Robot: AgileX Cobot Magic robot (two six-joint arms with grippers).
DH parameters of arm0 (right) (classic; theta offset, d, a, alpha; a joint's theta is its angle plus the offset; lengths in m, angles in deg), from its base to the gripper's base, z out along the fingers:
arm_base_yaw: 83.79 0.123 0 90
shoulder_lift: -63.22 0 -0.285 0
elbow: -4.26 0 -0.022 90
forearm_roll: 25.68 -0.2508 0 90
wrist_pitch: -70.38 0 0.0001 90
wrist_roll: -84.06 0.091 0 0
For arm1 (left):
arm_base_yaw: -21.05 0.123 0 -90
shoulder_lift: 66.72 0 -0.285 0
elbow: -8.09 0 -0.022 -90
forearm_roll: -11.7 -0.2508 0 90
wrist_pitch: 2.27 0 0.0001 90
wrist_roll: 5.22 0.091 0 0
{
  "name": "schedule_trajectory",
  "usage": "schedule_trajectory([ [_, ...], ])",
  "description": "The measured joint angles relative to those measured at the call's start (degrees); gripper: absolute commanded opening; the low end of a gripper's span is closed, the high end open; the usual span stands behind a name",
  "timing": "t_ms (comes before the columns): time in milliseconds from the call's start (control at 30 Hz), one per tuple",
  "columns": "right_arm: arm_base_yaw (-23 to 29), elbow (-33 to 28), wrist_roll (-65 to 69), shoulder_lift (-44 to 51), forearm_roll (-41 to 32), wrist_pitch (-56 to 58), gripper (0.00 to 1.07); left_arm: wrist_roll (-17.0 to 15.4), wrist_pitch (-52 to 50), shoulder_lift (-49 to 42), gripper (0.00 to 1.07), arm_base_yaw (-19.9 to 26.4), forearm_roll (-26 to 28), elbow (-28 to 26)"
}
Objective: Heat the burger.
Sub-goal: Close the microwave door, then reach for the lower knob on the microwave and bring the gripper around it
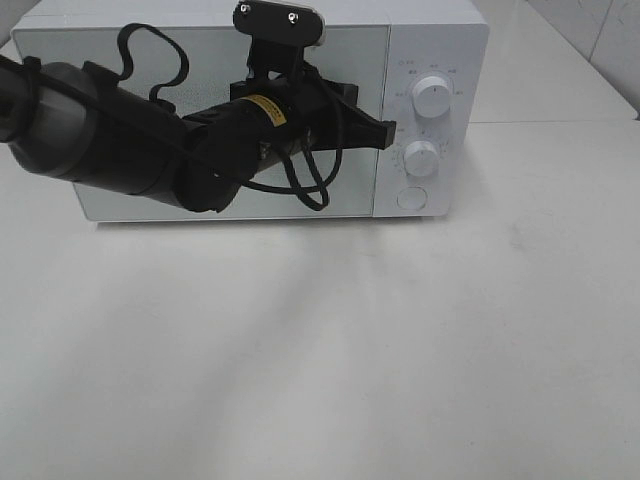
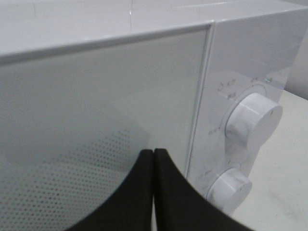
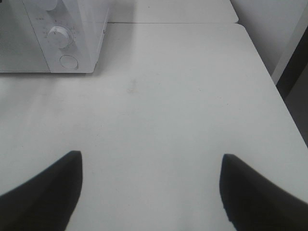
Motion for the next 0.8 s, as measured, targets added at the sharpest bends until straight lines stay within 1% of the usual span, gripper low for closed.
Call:
schedule_trajectory([
  [67,0.0,0.0,0.0,0.0,0.0,0.0,0.76,0.0,1.1,-0.2,0.0,0.0,-0.4,-0.1],
  [100,0.0,0.0,0.0,0.0,0.0,0.0,0.76,0.0,4.3,-0.9,0.0,0.3,-0.8,-0.2],
  [167,0.0,0.0,0.0,0.0,0.0,0.0,0.76,0.0,5.7,-1.4,0.0,0.5,-1.0,-0.2],
  [233,0.0,0.0,0.0,0.0,0.0,0.0,0.76,0.0,9.9,-3.3,0.0,1.1,-1.8,0.3],
  [267,0.0,0.0,0.0,0.0,0.0,0.0,0.76,0.0,9.9,-3.3,0.0,1.1,-1.8,0.3],
  [300,0.0,0.0,0.0,0.0,0.0,0.0,0.76,0.0,13.4,-4.9,0.01,1.3,-1.9,1.2],
  [333,0.0,0.0,0.0,0.0,0.0,0.0,0.76,0.0,15.4,-5.6,0.05,1.3,-2.0,1.8],
  [367,0.0,0.0,0.0,0.0,0.0,0.0,0.76,0.0,15.4,-5.6,0.05,1.3,-2.0,1.8],
  [400,0.0,0.0,0.0,0.0,0.0,0.0,0.76,0.0,19.1,-7.4,0.21,1.3,-2.0,3.0],
  [433,0.0,0.0,0.0,0.0,0.0,0.0,0.76,0.0,23.0,-9.1,0.3,1.3,-1.9,4.1],
  [467,0.0,0.0,0.0,0.0,0.0,0.0,0.76,0.0,23.0,-9.1,0.3,1.3,-1.9,4.1],
  [500,0.0,0.0,0.0,0.0,0.0,0.0,0.76,0.0,25.4,-10.0,0.56,1.3,-1.7,4.5],
  [533,0.0,0.0,0.0,0.0,0.0,0.0,0.76,0.0,25.4,-10.0,0.56,1.3,-1.7,4.5],
  [567,0.0,0.0,0.0,0.0,0.0,0.0,0.76,0.0,30.5,-11.5,0.85,1.3,-1.3,4.8],
  [600,0.0,0.0,0.0,0.0,0.0,0.0,0.76,0.0,33.2,-12.3,0.96,1.3,-1.3,4.8],
  [633,0.0,0.0,0.0,0.0,0.0,0.0,0.76,0.0,33.2,-12.3,0.96,1.3,-1.3,4.8],
  [667,0.0,0.0,0.0,0.0,0.0,0.0,0.76,0.0,38.6,-13.7,1.01,1.3,-1.2,4.8],
  [700,0.0,0.0,0.0,0.0,0.0,0.0,0.76,0.0,38.6,-13.7,1.01,1.3,-1.2,4.8],
  [800,0.0,0.0,0.0,0.0,0.0,0.0,0.76,0.0,50.8,-15.9,1.0,1.3,-0.7,4.8],
])
